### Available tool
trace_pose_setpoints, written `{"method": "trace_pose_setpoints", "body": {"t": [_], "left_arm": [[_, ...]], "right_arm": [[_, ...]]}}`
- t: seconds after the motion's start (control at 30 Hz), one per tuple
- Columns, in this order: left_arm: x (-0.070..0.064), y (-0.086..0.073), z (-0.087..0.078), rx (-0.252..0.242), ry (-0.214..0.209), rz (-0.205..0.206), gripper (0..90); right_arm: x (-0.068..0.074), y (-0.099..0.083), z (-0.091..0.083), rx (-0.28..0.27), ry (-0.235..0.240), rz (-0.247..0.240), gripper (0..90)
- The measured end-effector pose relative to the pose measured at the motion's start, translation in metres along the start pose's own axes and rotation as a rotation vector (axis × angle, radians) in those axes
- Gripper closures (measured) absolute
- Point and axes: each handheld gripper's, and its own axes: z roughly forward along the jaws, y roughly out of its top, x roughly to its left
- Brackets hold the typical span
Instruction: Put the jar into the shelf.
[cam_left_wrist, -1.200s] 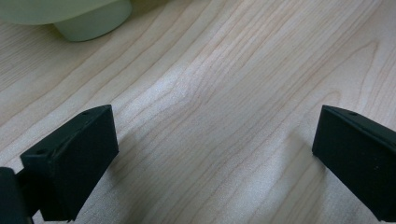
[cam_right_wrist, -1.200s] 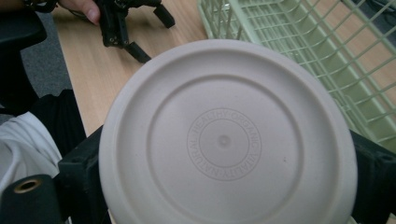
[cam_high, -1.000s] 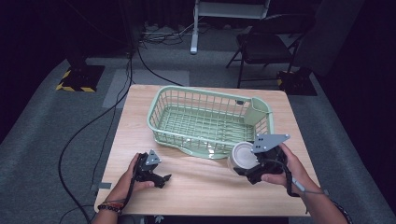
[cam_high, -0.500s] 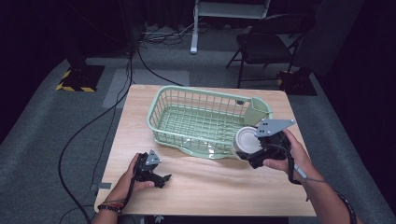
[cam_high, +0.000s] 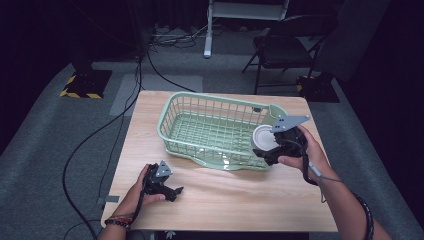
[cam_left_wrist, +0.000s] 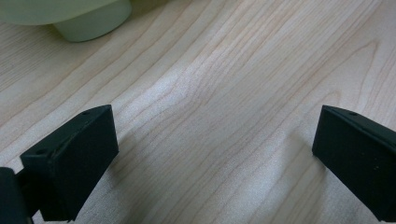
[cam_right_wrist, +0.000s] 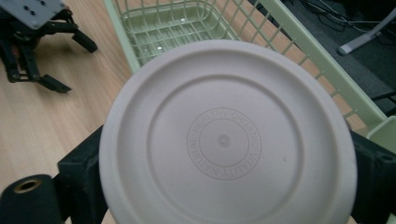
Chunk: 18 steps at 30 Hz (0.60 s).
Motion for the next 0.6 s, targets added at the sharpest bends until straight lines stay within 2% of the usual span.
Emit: {"method": "trace_pose_setpoints", "body": {"t": [0.4, 0.6], "left_arm": [[0.000, 0.000, 0.000, 0.000, 0.000, -0.001, 0.0], [0.000, 0.000, 0.000, 0.000, 0.000, 0.000, 0.0]], "right_arm": [[-0.025, -0.001, 0.038, 0.064, -0.028, 0.046, 10.0], [-0.028, 0.002, 0.054, 0.092, -0.014, 0.051, 10.0]]}}
